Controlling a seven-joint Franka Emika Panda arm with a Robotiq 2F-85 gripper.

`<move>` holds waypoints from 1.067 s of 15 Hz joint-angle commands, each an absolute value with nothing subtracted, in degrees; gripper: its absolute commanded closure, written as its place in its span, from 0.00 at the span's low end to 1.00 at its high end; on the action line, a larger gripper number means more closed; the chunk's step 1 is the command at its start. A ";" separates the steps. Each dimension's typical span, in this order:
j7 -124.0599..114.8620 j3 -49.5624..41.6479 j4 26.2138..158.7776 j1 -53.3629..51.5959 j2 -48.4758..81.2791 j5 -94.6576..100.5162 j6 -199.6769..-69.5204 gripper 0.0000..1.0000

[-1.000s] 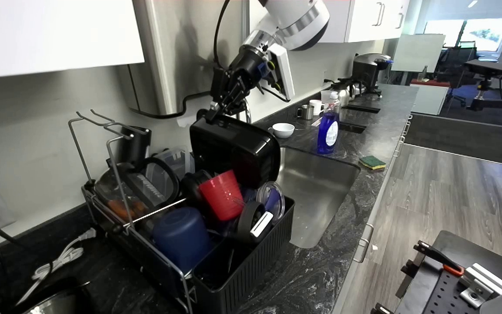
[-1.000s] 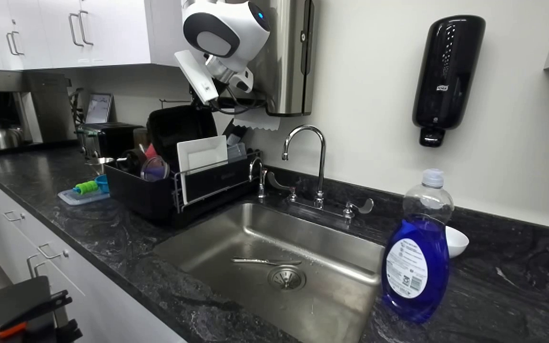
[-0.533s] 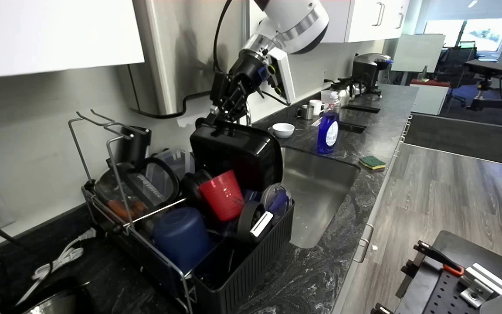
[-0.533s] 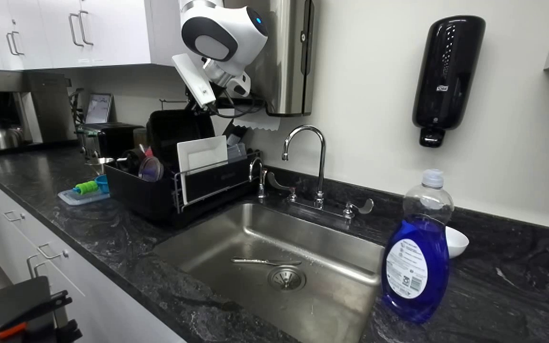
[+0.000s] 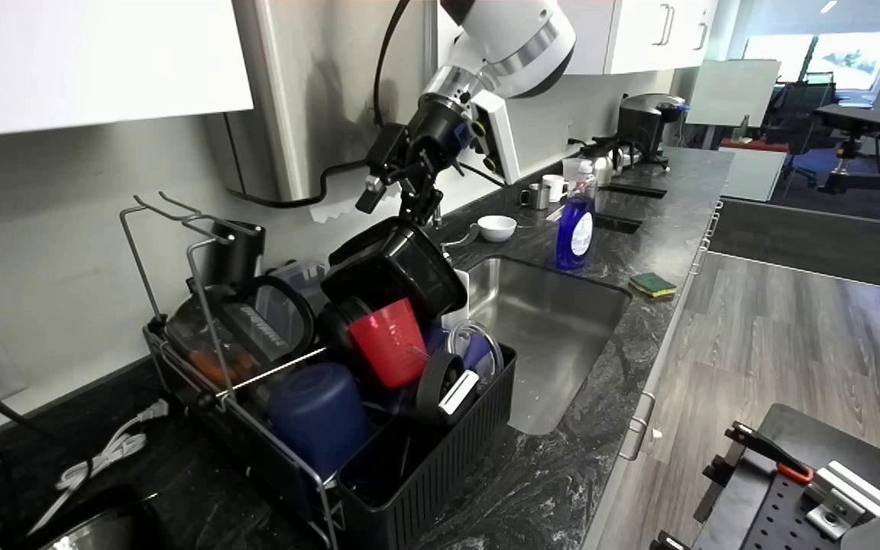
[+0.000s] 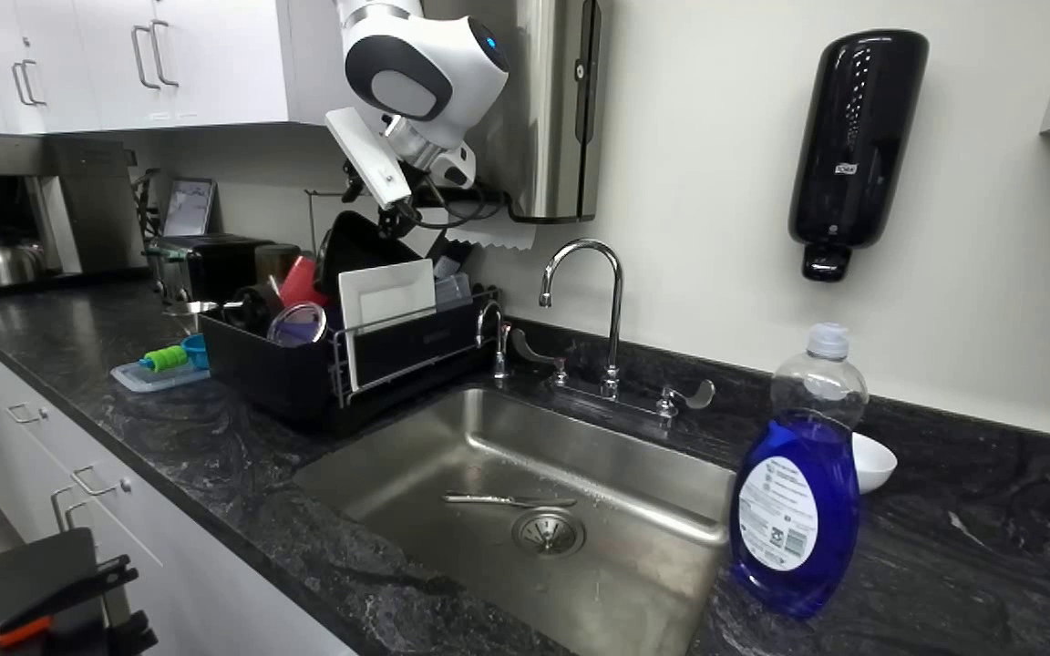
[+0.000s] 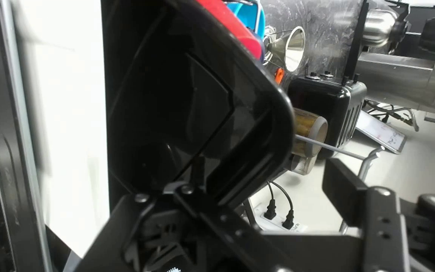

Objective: Move the black bowl from the sink to on the plate dryer

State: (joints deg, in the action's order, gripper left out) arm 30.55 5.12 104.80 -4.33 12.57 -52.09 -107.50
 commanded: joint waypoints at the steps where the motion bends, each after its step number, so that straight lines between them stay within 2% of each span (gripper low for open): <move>1: 30.23 5.37 104.76 -4.02 12.45 -49.56 -107.25 0.00; 16: 29.12 3.76 103.52 -2.58 5.86 -43.28 -107.00 0.00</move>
State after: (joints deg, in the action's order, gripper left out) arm 30.50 4.12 103.06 -3.08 7.51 -46.64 -107.20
